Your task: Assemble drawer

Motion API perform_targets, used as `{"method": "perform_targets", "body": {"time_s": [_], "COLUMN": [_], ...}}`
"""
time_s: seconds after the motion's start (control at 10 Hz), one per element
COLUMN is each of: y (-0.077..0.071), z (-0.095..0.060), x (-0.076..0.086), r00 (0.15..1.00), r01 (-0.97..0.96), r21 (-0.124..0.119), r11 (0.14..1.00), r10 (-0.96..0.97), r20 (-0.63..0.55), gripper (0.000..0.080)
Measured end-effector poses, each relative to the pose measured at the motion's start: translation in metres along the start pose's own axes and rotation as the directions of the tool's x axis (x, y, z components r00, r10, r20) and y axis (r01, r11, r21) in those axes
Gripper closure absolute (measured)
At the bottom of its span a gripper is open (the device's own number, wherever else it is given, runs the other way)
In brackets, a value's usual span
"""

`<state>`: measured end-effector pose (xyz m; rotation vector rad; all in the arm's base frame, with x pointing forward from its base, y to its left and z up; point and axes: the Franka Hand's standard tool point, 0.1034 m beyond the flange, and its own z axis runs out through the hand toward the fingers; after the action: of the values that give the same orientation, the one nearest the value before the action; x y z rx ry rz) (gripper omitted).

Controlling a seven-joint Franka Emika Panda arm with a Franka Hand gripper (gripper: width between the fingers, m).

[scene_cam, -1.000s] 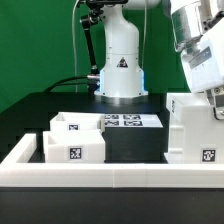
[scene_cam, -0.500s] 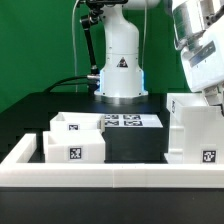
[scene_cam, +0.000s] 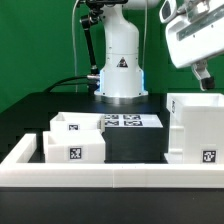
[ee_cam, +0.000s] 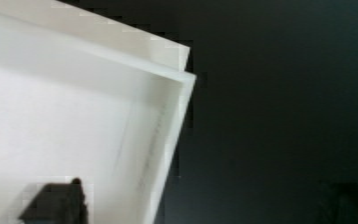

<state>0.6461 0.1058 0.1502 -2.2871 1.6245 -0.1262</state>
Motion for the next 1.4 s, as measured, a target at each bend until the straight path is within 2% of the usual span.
{"method": "perform_targets", "body": {"time_s": [0.1, 0.2, 0.3, 0.4, 0.5, 0.7, 0.8, 0.9, 1.0, 1.1, 1.2, 1.4], "y": [0.001, 0.003, 0.009, 0.012, 0.012, 0.013, 0.023, 0.042, 0.058, 0.069, 0.075, 0.076], "z": [0.002, 0.001, -0.003, -0.004, -0.003, -0.004, -0.008, -0.016, -0.021, -0.024, -0.025, -0.024], "x": [0.000, 0.000, 0.002, 0.008, 0.008, 0.010, 0.022, 0.045, 0.065, 0.087, 0.100, 0.099], "r00": [1.000, 0.991, 0.931, 0.874, 0.849, 0.733, 0.519, 0.332, 0.240, 0.175, 0.143, 0.156], "r01": [0.001, 0.132, 0.364, 0.487, 0.528, 0.680, 0.854, 0.942, 0.969, 0.983, 0.988, 0.986], "r21": [-0.003, -0.021, -0.061, -0.068, -0.069, -0.067, -0.076, -0.079, -0.079, -0.081, -0.082, -0.083], "r11": [1.000, 0.991, 0.929, 0.871, 0.847, 0.730, 0.514, 0.327, 0.233, 0.167, 0.134, 0.147], "r10": [-0.001, -0.132, -0.363, -0.486, -0.527, -0.679, -0.853, -0.940, -0.966, -0.979, -0.984, -0.982], "r20": [0.001, 0.003, 0.020, 0.029, 0.032, 0.042, 0.059, 0.080, 0.094, 0.104, 0.109, 0.109], "gripper": [0.0150, 0.0150, 0.0150, 0.0150, 0.0150, 0.0150, 0.0150, 0.0150, 0.0150, 0.0150, 0.0150, 0.0150]}}
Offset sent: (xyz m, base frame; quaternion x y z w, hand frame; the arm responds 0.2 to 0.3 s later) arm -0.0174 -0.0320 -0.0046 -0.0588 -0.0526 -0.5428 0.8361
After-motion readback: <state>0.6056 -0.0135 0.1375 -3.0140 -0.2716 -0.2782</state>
